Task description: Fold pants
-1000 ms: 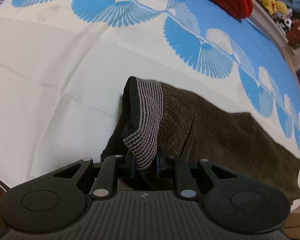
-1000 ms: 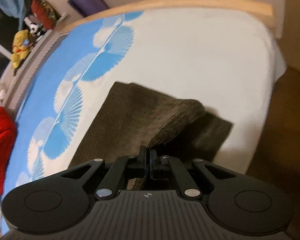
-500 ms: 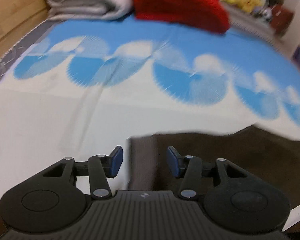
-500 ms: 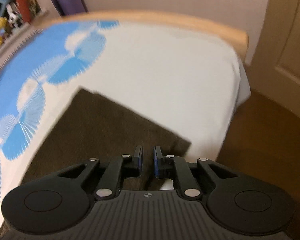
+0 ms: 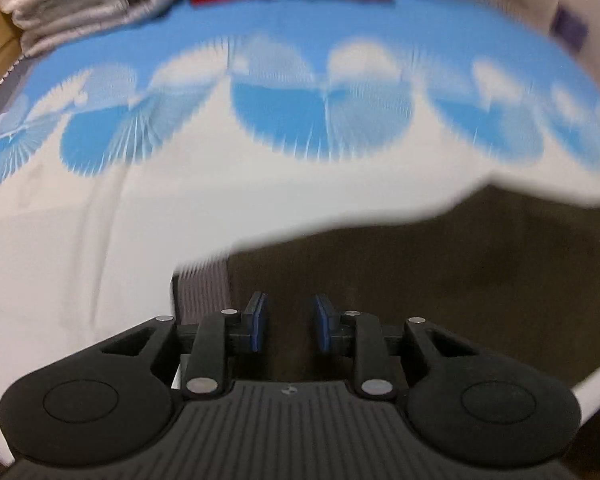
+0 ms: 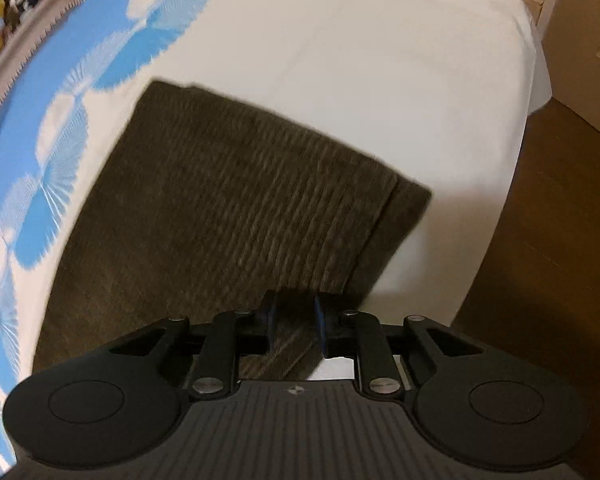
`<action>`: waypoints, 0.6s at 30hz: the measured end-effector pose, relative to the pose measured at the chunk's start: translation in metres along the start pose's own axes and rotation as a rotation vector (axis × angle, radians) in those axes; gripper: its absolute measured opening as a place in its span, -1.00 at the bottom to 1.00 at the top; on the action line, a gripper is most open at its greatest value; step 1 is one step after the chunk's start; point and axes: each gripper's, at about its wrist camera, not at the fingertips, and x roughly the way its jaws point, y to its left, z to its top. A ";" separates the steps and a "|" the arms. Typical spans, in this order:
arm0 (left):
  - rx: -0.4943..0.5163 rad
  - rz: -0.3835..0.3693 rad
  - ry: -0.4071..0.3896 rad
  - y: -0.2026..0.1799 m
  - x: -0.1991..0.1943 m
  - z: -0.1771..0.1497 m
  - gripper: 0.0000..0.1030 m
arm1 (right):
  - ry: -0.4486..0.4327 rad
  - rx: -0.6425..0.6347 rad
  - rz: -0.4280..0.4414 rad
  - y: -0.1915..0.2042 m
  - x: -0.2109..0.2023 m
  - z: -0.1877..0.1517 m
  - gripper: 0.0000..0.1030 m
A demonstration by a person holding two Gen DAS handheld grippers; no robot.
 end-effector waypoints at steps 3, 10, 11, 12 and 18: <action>-0.013 0.026 0.051 0.001 0.025 0.005 -0.45 | -0.040 0.024 0.021 -0.009 -0.006 0.004 -0.60; 0.064 0.225 0.154 -0.009 0.050 0.004 -0.78 | -0.212 0.135 -0.028 -0.035 -0.031 0.013 -0.36; 0.056 0.218 0.111 -0.011 0.042 0.007 -0.49 | -0.218 0.156 -0.021 -0.041 -0.032 0.014 -0.30; 0.039 0.206 0.078 -0.011 0.036 0.011 -0.38 | -0.216 0.175 -0.012 -0.046 -0.031 0.015 -0.26; 0.002 0.176 0.064 -0.010 0.037 0.022 -0.26 | -0.168 0.231 0.040 -0.059 -0.020 0.014 -0.16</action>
